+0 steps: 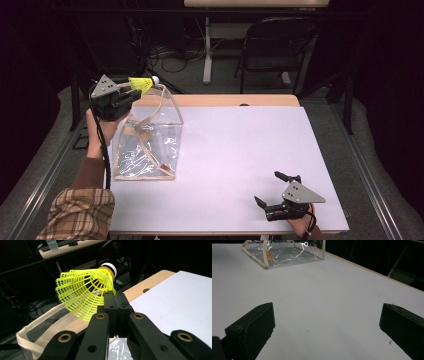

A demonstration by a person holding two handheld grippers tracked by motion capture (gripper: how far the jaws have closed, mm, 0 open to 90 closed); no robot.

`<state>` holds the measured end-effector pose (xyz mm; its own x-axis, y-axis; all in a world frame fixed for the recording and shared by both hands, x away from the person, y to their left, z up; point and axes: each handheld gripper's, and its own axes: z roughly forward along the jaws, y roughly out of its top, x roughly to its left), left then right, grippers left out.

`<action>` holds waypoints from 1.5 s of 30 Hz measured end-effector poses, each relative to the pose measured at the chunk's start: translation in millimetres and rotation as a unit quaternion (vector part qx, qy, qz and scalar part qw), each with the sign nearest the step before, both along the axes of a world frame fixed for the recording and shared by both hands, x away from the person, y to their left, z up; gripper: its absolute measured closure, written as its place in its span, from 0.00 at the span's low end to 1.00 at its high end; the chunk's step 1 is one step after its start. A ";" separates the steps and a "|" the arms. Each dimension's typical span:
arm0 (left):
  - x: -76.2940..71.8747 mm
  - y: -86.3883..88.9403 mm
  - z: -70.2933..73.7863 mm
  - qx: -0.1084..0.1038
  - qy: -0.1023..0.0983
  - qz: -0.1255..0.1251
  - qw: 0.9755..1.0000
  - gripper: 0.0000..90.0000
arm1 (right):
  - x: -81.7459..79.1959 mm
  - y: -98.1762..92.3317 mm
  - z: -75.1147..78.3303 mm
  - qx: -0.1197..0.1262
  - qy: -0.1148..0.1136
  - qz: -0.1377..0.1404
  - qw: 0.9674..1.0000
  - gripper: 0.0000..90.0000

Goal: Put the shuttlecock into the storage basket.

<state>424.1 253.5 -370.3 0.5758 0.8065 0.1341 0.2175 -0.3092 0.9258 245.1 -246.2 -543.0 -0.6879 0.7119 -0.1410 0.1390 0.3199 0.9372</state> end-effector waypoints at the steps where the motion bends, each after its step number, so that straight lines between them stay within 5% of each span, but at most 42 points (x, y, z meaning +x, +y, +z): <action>1: 0.5 0.4 -0.6 -0.002 0.001 0.001 1.000 1.00 | 0.0 0.0 0.0 0.000 0.000 0.000 1.000 0.00; 45: 14.8 6.9 -15.6 0.011 0.035 0.013 0.999 1.00 | 0.3 0.1 -0.2 -0.001 0.000 -0.001 1.000 0.00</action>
